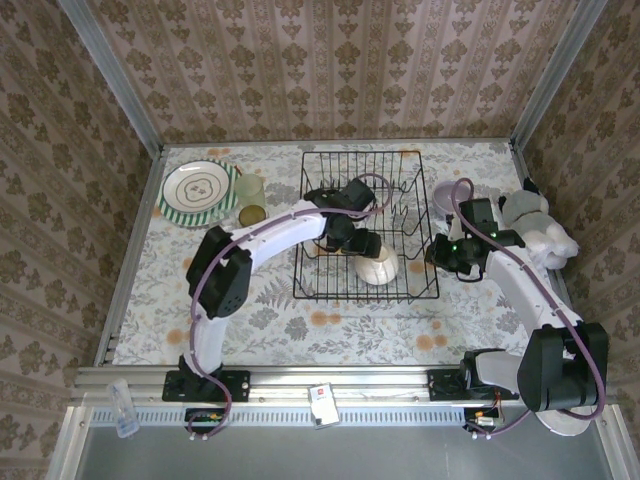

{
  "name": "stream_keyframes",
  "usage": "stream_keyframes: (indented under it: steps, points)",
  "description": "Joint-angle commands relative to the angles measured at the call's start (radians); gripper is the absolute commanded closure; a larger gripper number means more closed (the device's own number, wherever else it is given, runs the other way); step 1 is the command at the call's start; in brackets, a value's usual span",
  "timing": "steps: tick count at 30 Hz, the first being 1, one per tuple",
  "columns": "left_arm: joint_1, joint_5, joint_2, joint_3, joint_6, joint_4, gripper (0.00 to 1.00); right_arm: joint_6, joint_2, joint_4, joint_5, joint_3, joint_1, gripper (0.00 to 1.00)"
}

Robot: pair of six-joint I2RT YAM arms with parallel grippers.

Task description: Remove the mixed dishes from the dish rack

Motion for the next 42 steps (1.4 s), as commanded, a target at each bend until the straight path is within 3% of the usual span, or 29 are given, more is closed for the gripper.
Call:
stream_keyframes:
  steps: [1,12,15,24,28,33,42]
  points:
    - [0.032,-0.058,-0.036,-0.074,-0.014,-0.030,0.22,0.032,0.014,-0.004,0.009,0.012,0.001,0.88]
    - [0.094,-0.039,-0.107,-0.159,-0.010,0.012,0.20,0.032,0.000,-0.026,0.022,0.038,0.001,0.87]
    - [0.088,-0.002,-0.122,-0.170,-0.015,0.045,0.17,0.028,-0.025,-0.043,0.028,0.065,0.004,0.68]
    - [0.087,0.038,-0.167,-0.189,-0.051,0.111,0.09,-0.012,-0.112,-0.178,0.181,0.295,0.135,0.43]
    - [0.087,0.043,-0.187,-0.188,-0.052,0.113,0.08,-0.005,-0.074,-0.186,0.116,0.340,0.213,0.33]
    - [0.083,0.049,-0.182,-0.184,-0.054,0.111,0.09,0.034,0.008,-0.103,0.020,0.299,0.286,0.27]
    - [0.070,0.066,-0.116,-0.185,-0.063,0.098,0.13,0.099,0.060,-0.004,0.040,0.239,0.291,0.23]
